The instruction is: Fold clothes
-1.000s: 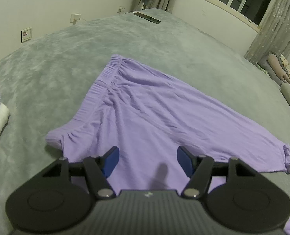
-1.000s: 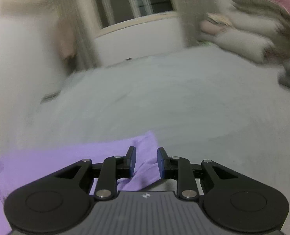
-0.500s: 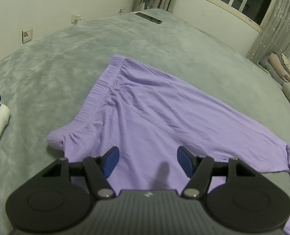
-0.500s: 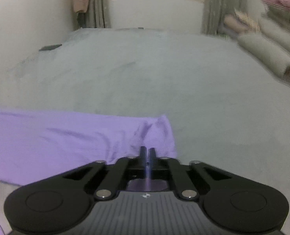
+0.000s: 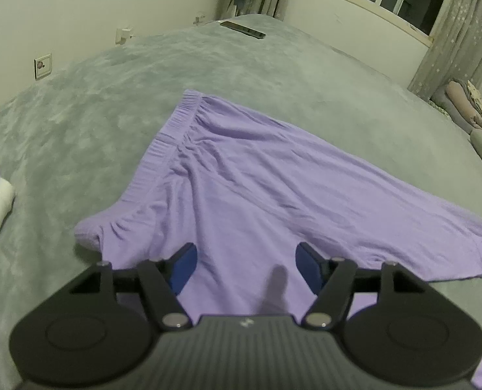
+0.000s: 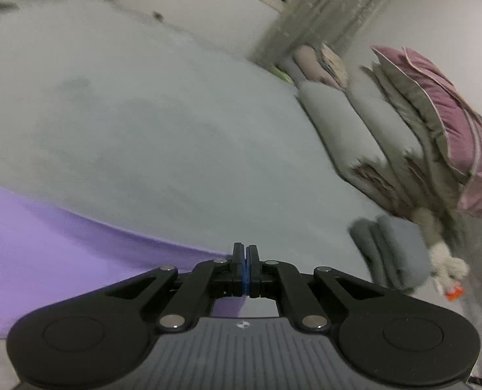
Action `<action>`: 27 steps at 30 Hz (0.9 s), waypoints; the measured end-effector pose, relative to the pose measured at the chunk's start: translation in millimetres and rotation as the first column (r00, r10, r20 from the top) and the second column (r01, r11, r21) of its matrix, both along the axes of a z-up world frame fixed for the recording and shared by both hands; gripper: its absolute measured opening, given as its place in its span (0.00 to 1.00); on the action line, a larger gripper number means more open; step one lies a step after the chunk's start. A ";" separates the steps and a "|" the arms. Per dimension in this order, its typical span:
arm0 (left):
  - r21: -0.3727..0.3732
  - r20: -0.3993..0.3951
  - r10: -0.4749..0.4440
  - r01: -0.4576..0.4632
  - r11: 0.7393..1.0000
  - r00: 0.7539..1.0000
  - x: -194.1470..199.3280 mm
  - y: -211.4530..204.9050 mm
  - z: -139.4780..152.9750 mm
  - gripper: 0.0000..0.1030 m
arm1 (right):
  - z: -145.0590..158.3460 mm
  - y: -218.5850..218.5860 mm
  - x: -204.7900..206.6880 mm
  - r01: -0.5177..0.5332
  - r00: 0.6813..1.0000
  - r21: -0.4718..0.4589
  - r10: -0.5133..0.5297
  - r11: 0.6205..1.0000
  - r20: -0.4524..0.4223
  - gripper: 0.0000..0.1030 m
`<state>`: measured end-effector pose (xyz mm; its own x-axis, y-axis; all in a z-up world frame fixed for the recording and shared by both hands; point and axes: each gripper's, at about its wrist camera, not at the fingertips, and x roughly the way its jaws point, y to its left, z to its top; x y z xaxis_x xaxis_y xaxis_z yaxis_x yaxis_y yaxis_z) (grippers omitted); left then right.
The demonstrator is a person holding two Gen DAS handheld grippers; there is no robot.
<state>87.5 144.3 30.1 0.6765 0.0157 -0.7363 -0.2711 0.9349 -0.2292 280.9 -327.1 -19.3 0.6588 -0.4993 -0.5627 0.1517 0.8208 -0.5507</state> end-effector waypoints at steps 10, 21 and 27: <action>0.045 -0.001 -0.017 0.017 0.999 1.000 2.0 -9.2 -2.3 0.65 | -13.1 -36.0 13.6 0.106 0.987 0.130 -0.120 0.986 0.108 0.01; 0.019 -0.001 0.000 0.000 1.000 1.000 -0.1 -7.6 0.1 0.65 | -2.6 -81.8 -54.2 0.236 0.950 0.611 -0.312 0.756 0.019 0.20; 0.015 0.000 0.020 -0.020 1.000 1.000 -0.1 -4.8 -0.1 0.65 | -14.9 -74.0 -69.2 0.233 0.936 0.717 -0.352 0.657 0.018 0.29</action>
<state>87.4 139.6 30.0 0.6761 0.0404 -0.7357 -0.2900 0.9325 -0.2153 211.6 -401.1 -34.2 0.6489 -0.1849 -0.7381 0.4792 0.8528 0.2076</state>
